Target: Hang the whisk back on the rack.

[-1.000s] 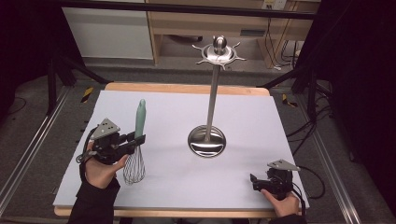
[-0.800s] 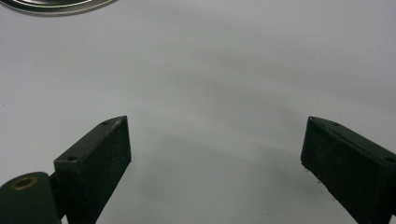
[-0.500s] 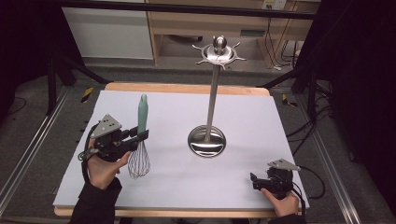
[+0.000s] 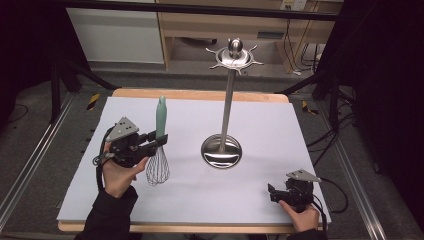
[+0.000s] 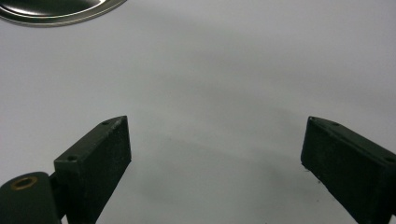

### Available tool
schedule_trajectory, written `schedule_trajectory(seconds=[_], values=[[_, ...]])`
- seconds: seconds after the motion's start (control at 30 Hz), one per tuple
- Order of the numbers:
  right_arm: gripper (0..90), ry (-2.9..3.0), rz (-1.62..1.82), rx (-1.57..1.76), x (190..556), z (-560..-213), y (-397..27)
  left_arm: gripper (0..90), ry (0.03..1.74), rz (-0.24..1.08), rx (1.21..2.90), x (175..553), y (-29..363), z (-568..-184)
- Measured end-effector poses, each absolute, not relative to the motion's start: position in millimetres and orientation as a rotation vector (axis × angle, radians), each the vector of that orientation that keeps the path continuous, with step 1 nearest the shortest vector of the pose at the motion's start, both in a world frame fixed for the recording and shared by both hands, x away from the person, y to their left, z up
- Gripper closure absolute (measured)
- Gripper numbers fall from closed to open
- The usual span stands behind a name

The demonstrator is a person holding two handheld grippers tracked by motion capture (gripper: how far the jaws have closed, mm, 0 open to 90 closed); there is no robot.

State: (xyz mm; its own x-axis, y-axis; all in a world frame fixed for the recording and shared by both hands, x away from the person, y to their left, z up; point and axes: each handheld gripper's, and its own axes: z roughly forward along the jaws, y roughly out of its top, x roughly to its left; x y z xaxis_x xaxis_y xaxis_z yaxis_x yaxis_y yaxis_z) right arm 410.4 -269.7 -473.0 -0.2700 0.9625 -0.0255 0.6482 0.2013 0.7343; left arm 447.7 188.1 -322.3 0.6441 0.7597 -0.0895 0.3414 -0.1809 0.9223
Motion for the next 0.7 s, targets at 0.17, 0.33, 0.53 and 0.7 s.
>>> schedule_trajectory(seconds=[0.17,0.33,0.53,0.7], values=[[8.8,1.990,0.855,1.490,411,-472,-271,68.8,0.872,0.481,1.770,451,181,-315],[8.8,1.987,0.858,1.486,410,-472,-271,68.7,0.850,0.483,1.778,452,175,-308],[8.8,1.983,0.859,1.492,410,-472,-271,68.8,0.836,0.484,1.773,455,168,-299],[8.8,1.982,0.860,1.492,411,-471,-271,68.7,0.818,0.478,1.778,458,159,-294]])
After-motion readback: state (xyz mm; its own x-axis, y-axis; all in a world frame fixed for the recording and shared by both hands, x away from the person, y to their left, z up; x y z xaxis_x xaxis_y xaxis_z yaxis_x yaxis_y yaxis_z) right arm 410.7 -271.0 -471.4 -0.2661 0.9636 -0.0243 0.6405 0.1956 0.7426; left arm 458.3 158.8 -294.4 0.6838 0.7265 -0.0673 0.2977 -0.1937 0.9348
